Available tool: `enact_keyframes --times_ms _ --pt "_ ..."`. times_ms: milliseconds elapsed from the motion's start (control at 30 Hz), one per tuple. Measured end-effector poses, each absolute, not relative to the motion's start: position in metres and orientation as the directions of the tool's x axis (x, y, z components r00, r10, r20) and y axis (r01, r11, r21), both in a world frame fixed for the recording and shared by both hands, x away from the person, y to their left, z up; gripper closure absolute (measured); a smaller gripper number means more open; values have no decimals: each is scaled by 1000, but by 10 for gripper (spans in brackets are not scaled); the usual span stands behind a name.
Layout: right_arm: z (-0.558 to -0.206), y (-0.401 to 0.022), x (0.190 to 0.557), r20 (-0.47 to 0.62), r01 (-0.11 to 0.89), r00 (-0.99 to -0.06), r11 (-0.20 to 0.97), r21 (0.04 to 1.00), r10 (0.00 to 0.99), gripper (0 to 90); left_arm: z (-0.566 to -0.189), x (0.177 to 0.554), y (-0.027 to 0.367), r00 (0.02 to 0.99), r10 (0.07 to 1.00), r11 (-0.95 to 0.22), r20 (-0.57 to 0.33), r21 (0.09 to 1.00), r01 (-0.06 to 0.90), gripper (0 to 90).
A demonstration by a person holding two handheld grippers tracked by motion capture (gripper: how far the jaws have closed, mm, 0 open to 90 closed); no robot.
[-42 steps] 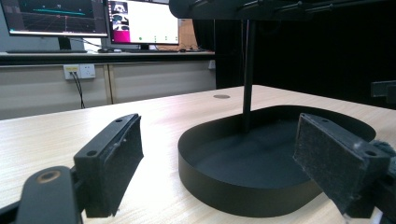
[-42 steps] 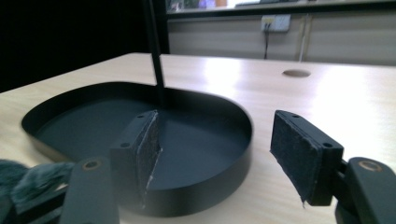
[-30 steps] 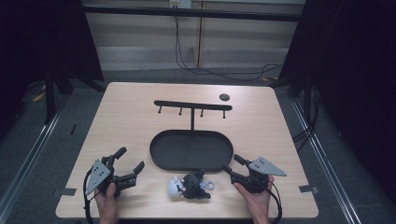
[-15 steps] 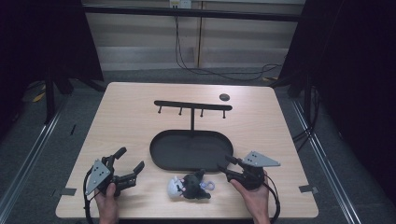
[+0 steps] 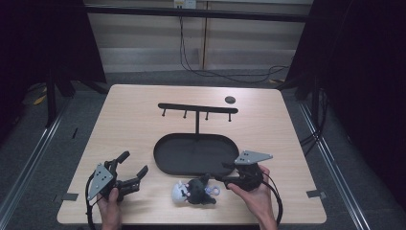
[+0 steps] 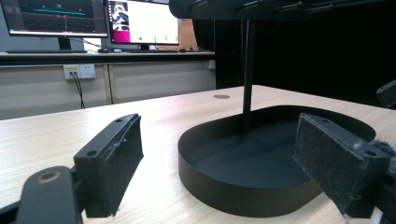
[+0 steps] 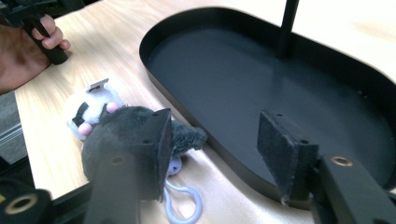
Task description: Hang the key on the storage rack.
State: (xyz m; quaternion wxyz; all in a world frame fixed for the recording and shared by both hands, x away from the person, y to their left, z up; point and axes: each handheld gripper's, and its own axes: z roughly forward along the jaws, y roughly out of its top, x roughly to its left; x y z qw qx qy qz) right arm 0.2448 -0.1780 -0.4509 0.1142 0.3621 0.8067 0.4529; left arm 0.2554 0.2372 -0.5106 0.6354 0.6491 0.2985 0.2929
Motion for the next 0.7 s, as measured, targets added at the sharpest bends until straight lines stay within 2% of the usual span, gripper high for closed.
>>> enact_keyframes --times_ms 133,233,267,367,400,600,667,700 --pt "-448 -174 248 141 491 -721 357 795 678 452 -511 255 237 650 760 -14 1 1000 15 153" --pt "-447 -170 253 175 518 -754 409 751 633 466 -511 255 237 650 760 -14 1 1000 15 153" --pt "-446 -167 256 176 526 -768 450 722 615 508 -511 255 237 650 760 -14 1 1000 15 153" --pt "-445 -164 259 192 536 -781 478 696 595 515 -511 255 237 650 760 -14 1 1000 15 153" --pt "-444 -161 262 232 554 -795 514 655 561 532 -511 255 237 650 760 -14 1 1000 15 153" --pt "-447 -151 268 225 562 -809 603 566 543 570 -511 255 237 650 760 -14 1 1000 15 153" --pt "-447 -148 271 221 553 -823 647 525 524 633 -511 255 237 650 760 -13 0 1000 15 153" --pt "-447 -148 271 221 553 -823 647 525 524 633 -511 255 237 650 760 -13 0 1000 15 153"
